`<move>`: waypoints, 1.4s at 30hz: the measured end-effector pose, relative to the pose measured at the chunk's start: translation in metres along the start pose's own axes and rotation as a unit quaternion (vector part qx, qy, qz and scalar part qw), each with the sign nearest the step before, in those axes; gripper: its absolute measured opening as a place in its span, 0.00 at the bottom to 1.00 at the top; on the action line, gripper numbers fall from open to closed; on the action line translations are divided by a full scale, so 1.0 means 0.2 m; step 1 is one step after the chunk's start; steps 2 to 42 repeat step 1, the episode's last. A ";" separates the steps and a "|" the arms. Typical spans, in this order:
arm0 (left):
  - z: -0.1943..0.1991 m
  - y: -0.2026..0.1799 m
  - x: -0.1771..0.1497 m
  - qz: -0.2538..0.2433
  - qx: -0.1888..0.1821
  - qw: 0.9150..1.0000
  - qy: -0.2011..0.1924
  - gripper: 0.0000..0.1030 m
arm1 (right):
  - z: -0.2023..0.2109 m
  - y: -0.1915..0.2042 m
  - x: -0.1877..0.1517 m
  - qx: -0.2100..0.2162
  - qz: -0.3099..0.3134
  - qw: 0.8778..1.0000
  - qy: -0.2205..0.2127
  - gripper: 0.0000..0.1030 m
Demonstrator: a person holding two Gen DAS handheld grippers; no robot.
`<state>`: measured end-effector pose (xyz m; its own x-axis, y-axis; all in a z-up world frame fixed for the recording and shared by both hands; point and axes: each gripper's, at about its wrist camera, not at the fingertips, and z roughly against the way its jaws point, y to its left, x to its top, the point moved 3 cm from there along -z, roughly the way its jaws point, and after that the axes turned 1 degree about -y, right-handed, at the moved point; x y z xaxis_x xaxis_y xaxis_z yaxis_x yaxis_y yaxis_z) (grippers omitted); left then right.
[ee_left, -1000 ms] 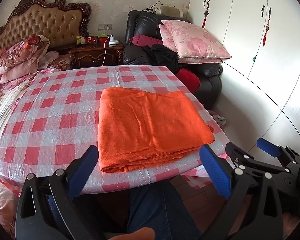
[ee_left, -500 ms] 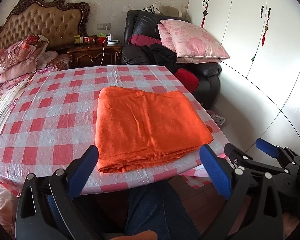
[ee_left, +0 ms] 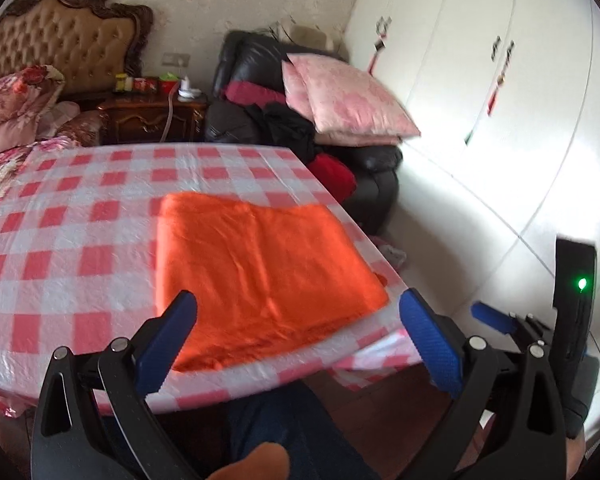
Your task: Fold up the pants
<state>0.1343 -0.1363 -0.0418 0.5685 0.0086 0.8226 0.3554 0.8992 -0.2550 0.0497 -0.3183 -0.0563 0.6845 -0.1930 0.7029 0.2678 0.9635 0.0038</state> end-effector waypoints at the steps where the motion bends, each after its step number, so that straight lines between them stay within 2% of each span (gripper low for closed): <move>1: 0.03 0.10 0.02 0.016 0.014 1.000 -0.008 0.98 | -0.01 0.01 0.00 0.005 -0.004 1.000 -0.001 0.83; 42: 0.03 0.10 0.02 0.016 0.014 1.000 -0.008 0.98 | -0.01 0.01 0.00 0.005 -0.004 1.000 -0.001 0.83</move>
